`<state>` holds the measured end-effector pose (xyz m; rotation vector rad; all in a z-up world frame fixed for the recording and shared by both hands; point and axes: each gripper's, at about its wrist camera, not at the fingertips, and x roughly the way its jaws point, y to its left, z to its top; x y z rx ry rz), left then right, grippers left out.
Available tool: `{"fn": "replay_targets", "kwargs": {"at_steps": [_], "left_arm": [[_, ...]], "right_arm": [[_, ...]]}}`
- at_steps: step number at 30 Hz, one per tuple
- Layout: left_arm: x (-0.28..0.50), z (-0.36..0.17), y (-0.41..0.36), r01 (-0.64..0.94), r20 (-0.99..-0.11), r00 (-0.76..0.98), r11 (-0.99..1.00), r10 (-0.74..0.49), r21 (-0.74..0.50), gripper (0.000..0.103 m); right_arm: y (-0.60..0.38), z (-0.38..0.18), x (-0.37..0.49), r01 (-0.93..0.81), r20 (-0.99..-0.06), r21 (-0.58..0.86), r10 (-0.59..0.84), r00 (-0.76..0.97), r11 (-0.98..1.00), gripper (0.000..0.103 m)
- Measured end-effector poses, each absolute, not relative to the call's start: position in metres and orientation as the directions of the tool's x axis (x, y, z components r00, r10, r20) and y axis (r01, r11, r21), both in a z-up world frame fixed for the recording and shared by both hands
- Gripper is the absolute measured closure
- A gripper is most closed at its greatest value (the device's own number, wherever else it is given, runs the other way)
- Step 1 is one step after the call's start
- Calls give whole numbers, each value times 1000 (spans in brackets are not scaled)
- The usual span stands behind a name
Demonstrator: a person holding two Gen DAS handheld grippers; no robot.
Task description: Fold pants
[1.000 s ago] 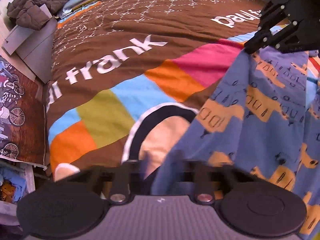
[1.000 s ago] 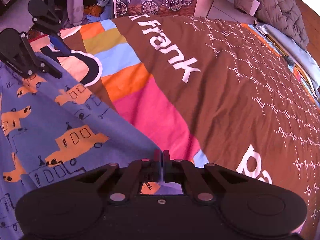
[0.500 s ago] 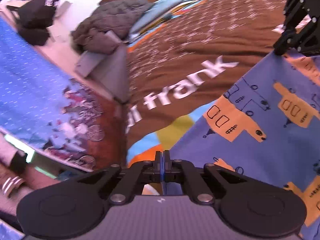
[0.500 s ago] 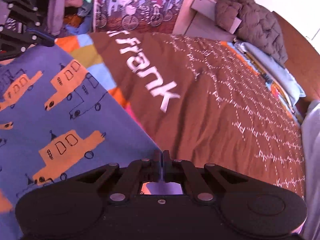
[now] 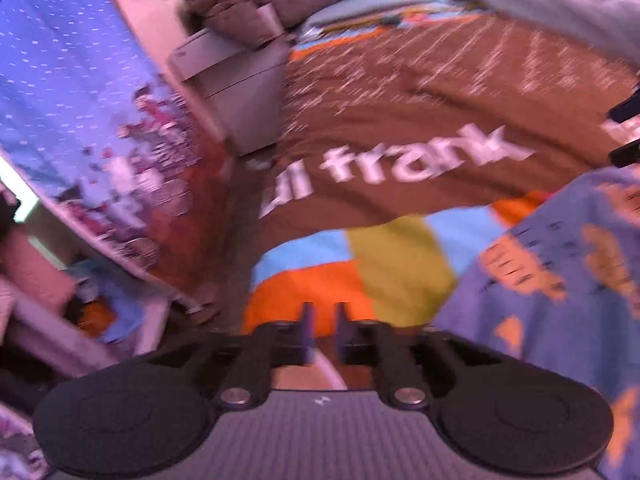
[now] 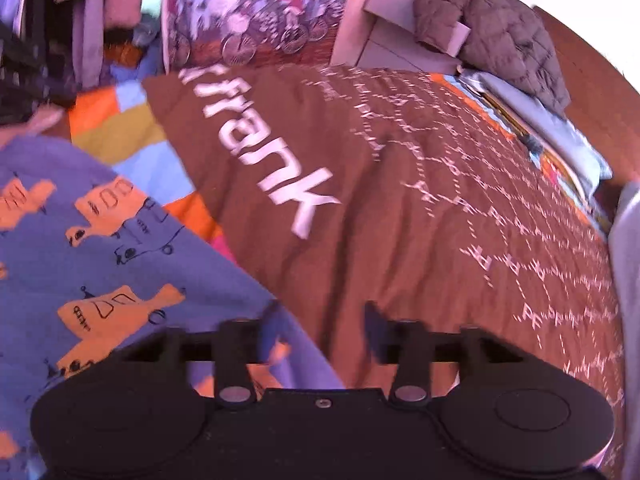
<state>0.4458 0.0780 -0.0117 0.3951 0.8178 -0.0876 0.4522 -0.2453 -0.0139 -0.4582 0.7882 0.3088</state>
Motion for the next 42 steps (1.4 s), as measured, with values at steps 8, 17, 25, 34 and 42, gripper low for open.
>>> {"fn": "replay_targets", "kwargs": {"at_steps": [8,17,25,34,42], "left_arm": [[436,-12,53,437,-763,640,860,-91,263,43],[457,-40,44,463,-823,566,846,-53,264,56],[457,-32,42,542,-840,533,805,-105,243,46],[467,-2,73,476,-792,554,878,-256,49,22],[466,-41,38,551,-858,497,812,-131,195,58]], "right_arm": [[-312,-8,444,-341,-786,-215,45,617,915,45],[-313,-47,445,-399,-839,-121,121,531,909,52],[-318,-42,438,-423,-840,-67,178,513,904,60],[-308,-34,444,-436,-804,-23,243,543,899,63],[-302,-46,447,-443,-812,-1,258,524,897,61]]}}
